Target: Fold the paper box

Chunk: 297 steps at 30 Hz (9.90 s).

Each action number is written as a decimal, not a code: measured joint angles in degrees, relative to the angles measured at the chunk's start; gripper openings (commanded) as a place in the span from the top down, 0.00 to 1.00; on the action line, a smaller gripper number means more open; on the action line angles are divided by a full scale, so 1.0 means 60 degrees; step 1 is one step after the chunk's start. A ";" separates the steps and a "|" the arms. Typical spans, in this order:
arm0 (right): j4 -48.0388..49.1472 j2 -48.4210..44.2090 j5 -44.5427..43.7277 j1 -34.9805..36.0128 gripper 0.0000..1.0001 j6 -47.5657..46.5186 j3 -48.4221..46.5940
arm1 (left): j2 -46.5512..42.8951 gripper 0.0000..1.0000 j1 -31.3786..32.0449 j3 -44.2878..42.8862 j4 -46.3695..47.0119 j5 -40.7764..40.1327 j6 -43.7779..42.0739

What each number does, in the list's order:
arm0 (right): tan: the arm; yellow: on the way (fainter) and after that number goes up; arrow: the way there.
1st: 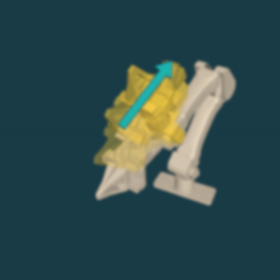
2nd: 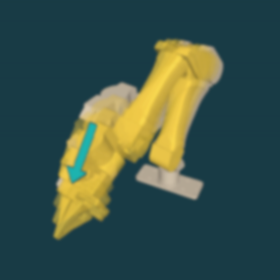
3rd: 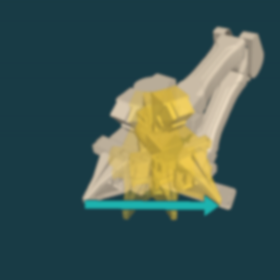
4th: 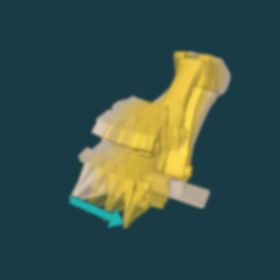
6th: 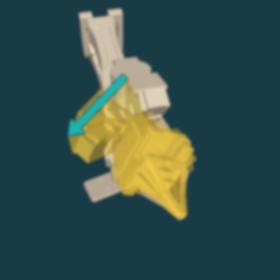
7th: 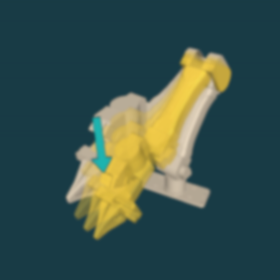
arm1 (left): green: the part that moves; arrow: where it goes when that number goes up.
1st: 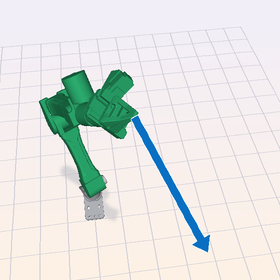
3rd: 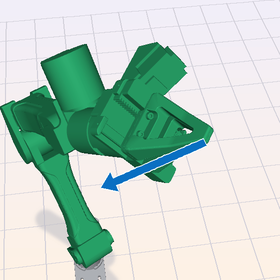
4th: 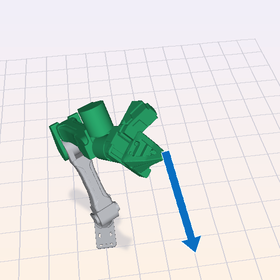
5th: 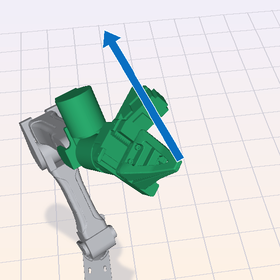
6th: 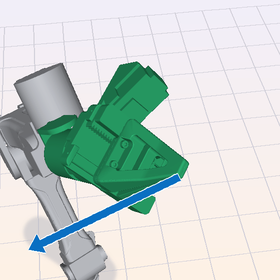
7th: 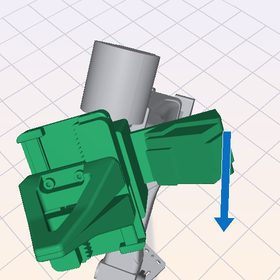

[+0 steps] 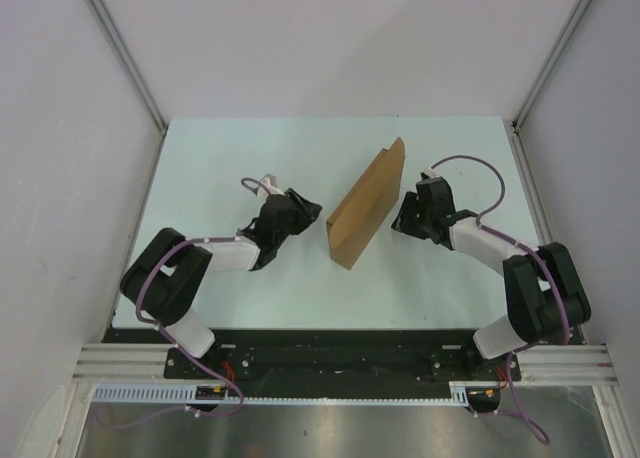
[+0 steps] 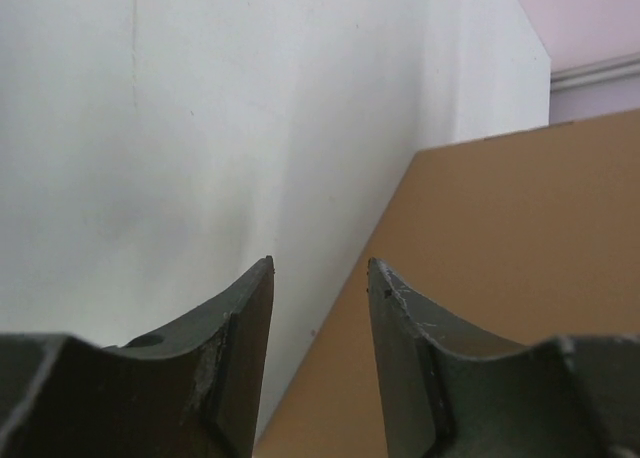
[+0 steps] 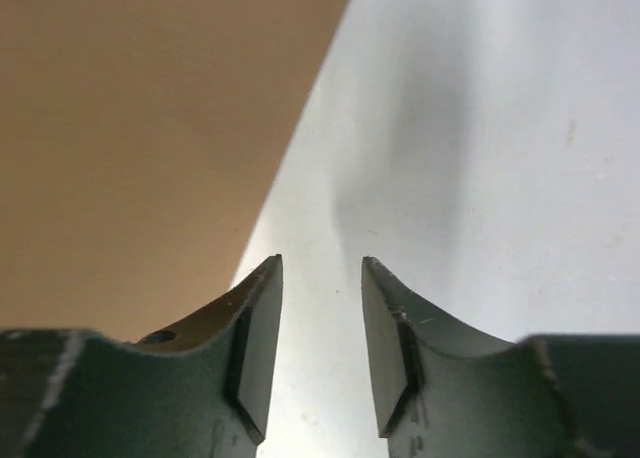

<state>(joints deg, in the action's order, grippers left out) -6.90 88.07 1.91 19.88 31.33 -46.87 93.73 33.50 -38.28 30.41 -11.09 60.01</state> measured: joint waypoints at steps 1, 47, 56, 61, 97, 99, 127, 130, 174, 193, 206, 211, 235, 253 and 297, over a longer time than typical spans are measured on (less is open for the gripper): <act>-0.0055 -0.0204 -0.0040 -0.0007 0.49 0.0036 0.0000 | 0.0004 0.46 -0.0109 -0.0073 -0.0076 0.0066 -0.0047; 0.1854 0.1821 0.1515 -0.1679 0.38 0.1381 -0.1089 | 0.0940 0.50 0.1836 -0.0798 -0.0382 0.2412 -0.0004; 0.0812 0.0933 0.0856 -0.2186 0.34 0.1279 -0.1093 | 0.0361 0.47 0.2018 -0.0506 -0.0820 0.1887 -0.0011; -0.0350 -0.0721 -0.0248 -0.2269 0.34 0.1286 -0.1107 | -0.1388 0.45 0.1217 0.0295 -0.1552 0.1293 -0.0036; -0.5125 -0.6761 -0.2612 0.0503 0.36 0.4178 0.1821 | 0.7479 0.39 -0.2626 -1.0338 -0.2226 0.5978 -0.1056; -0.5271 -0.7216 -0.2736 0.0798 0.36 0.4353 0.1825 | 0.7479 0.38 -0.2514 -1.0324 -0.2109 0.6054 -0.1005; -0.5129 -0.8357 -0.8335 0.8513 0.87 0.8929 0.4248 | 0.5869 0.40 -0.2812 -0.7665 -0.1330 0.5880 -0.0936; -0.3982 -0.8994 -0.7450 0.6987 0.93 0.8247 0.4812 | 0.6065 0.40 -0.2688 -0.7909 -0.1300 0.6040 -0.0929; 0.1614 -0.5340 -0.2007 0.0699 0.91 0.4849 0.5260 | 0.3905 0.44 -0.1945 -0.2998 0.2116 0.5967 0.0350; 0.0015 -0.6991 -0.2641 0.0714 0.87 0.4076 0.5257 | 0.2798 0.42 -0.1807 -0.0670 0.1902 0.5322 -0.0091; 0.0055 -0.6900 -0.2688 0.0568 0.86 0.3993 0.5257 | 0.2459 0.42 -0.1694 -0.1195 0.1497 0.5198 -0.0310; 0.0208 -0.6663 -0.2714 0.0331 0.86 0.3840 0.5257 | 0.2011 0.43 -0.1559 -0.0645 0.1563 0.5136 -0.0339; -0.1297 -0.7337 -0.3206 0.0095 0.66 0.2987 0.4018 | -0.2317 0.40 -0.1169 0.2109 -0.0958 0.2922 -0.0688; -0.6958 -0.8586 -0.6568 0.2477 0.54 0.2382 -0.0645 | -0.4000 0.38 -0.2324 0.1013 -0.4830 0.0798 -0.2193; -0.6419 -0.5450 -0.4131 0.2182 0.59 -0.6586 -0.2328 | -0.5512 0.35 -0.2783 0.0521 -0.6058 0.1155 -0.3555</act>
<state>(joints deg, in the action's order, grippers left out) -45.41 55.37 -22.87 32.97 -8.19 -60.84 60.66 16.80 -35.16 -5.93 -4.16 38.68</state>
